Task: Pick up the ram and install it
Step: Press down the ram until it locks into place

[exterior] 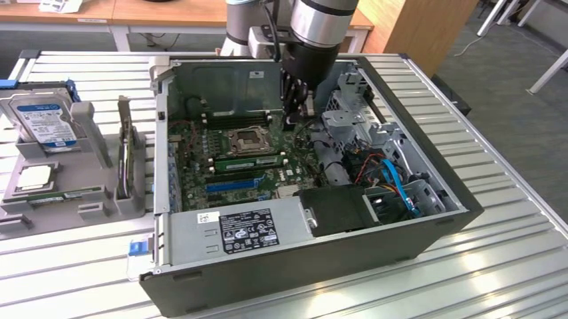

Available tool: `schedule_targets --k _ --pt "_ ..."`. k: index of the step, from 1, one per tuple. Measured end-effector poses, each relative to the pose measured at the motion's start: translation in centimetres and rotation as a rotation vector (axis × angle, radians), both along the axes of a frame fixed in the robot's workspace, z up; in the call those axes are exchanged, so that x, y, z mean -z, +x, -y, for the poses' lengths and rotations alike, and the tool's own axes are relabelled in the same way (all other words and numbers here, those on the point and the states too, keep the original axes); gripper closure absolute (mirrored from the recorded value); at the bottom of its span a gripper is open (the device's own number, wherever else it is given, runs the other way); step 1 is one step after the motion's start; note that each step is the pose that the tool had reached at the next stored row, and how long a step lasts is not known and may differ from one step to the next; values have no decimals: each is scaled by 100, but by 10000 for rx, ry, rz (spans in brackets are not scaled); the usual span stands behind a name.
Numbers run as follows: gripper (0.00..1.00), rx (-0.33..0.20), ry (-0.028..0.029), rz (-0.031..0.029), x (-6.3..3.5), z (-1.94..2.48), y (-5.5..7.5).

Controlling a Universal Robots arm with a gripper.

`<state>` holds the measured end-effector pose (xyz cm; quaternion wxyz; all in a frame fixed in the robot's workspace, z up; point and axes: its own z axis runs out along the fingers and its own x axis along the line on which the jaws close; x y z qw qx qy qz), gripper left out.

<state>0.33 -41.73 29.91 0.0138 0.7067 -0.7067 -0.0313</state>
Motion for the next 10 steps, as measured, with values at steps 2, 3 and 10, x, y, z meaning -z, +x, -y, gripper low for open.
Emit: schedule_targets --k 2,3,10 --pt "90 0 0 0 27 0 0" --pt "90 0 2 0 42 -1 0" --pt "90 0 0 0 122 0 0"
